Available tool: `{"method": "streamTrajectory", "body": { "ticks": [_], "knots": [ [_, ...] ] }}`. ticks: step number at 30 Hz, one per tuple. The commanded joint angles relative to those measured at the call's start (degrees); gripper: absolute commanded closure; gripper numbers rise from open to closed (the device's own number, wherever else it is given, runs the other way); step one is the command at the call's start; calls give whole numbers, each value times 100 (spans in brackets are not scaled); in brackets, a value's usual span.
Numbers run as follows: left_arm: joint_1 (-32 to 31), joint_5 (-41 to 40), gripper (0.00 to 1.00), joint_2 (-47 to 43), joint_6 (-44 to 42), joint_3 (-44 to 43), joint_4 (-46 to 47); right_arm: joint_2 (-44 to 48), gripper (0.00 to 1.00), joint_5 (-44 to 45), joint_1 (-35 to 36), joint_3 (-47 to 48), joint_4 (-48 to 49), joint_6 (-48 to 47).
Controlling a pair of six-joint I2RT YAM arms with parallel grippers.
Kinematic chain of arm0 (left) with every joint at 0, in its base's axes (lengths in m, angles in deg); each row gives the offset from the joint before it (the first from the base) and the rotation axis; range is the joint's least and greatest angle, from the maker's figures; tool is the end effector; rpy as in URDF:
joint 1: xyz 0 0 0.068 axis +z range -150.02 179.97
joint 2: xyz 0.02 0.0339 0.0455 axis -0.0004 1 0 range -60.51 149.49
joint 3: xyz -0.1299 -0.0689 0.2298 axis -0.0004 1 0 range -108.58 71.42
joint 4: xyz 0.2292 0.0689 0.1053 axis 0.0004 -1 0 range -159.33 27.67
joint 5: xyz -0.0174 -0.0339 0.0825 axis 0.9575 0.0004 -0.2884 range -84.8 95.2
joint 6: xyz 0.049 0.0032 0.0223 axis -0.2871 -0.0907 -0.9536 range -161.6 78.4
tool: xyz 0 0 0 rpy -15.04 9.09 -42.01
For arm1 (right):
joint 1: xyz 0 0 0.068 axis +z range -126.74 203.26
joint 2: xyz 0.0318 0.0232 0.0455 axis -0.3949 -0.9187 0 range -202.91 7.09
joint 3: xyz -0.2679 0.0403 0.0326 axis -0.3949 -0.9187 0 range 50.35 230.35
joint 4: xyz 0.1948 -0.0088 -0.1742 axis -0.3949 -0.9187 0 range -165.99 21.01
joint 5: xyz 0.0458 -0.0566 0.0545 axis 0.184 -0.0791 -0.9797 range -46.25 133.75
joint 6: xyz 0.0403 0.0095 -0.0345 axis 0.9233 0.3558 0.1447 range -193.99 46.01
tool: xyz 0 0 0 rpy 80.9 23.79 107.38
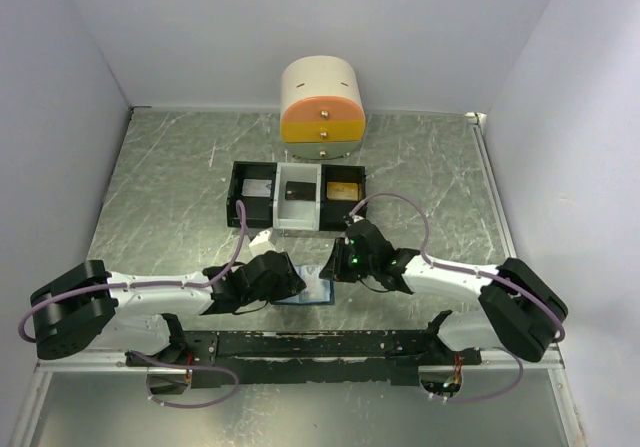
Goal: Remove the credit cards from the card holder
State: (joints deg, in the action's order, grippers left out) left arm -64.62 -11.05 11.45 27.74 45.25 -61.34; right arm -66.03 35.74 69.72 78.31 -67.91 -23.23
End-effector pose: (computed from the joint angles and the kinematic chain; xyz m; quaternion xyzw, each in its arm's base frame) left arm 0.1071 -0.2025 0.1545 -0.0920 0.9109 -0.2991 0.2689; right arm 0.1598 0.1754 0.1588 0.0072 0.9189 0.3345 0.2091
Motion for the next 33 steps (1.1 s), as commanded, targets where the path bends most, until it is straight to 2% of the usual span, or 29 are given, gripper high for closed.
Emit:
{"method": "streamTrajectory", "body": {
  "ticks": [1, 14, 24, 33],
  "knots": [
    [-18, 2, 45, 11, -52, -40, 164, -291, 82, -389, 0, -211, 587, 186],
    [-18, -32, 47, -152, -17, 148, 302, -497, 84, -246, -13, -340, 551, 179],
    [-1, 103, 56, 334, 196, 303, 876, -578, 84, -271, -8, -344, 584, 189],
    [38, 129, 62, 372, 226, 678, 1574, -586, 85, -317, -11, -404, 672, 231]
  ]
}}
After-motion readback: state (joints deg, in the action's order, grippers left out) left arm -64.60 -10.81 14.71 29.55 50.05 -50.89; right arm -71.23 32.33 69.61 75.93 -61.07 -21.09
